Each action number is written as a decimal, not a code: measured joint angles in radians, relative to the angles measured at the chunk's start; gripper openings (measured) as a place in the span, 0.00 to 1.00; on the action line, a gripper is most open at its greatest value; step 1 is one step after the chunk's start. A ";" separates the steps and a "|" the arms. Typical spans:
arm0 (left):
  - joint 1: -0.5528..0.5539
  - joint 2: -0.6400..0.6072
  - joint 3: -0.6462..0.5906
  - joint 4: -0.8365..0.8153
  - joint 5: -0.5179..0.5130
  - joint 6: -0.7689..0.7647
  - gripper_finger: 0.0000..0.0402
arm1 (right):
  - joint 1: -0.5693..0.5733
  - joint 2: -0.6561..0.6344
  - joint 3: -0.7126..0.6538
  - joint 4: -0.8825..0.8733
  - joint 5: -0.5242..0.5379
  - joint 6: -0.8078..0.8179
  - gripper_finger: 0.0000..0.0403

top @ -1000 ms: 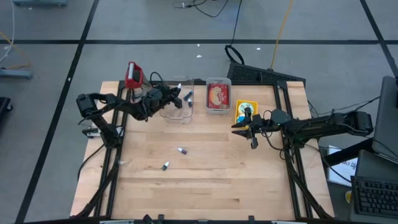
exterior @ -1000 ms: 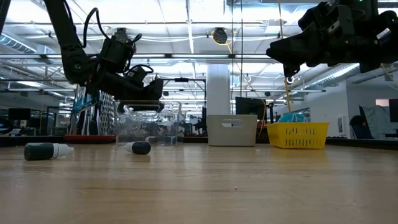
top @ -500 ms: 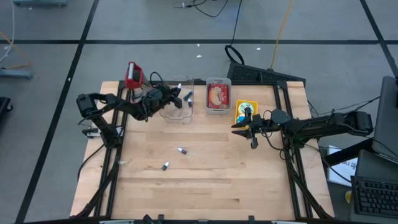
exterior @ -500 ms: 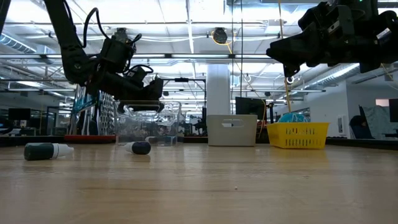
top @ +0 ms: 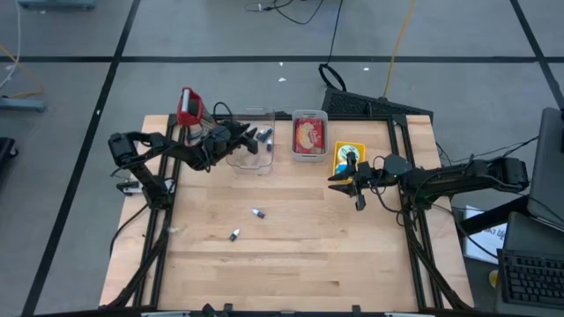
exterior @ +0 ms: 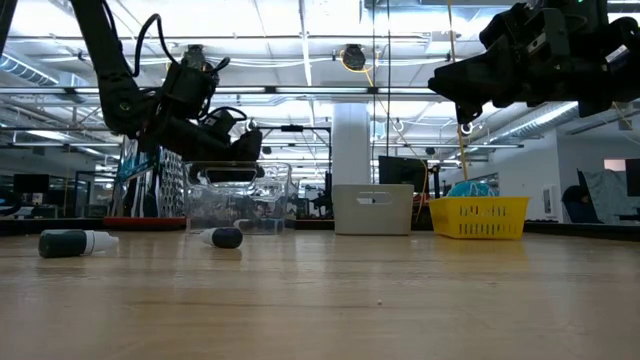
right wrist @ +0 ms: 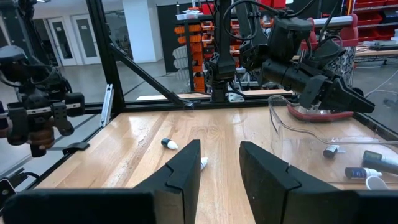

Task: Pick & Place Food Item
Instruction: Put the green food coloring into the transparent bin

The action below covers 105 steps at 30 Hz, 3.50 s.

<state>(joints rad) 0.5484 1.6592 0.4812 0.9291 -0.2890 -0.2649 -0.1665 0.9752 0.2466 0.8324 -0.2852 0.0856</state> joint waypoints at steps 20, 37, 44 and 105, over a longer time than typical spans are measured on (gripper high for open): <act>-0.250 -0.460 0.000 -0.247 0.090 0.192 0.44 | 0.000 0.000 0.000 0.000 0.000 0.000 0.25; -0.795 -0.572 0.000 -0.458 0.383 0.020 0.44 | 0.000 0.000 0.000 0.000 0.000 0.000 0.25; -0.964 -0.509 0.000 -0.558 0.251 -0.235 0.44 | 0.000 0.000 0.000 0.000 0.000 0.000 0.25; -1.105 -0.194 0.078 -1.331 0.068 -0.909 0.44 | -0.002 0.047 0.000 0.061 0.023 0.006 0.25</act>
<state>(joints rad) -0.5568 1.4651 0.5594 -0.4019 -0.2206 -1.1736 -0.1684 1.0222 0.2466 0.8932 -0.2626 0.0917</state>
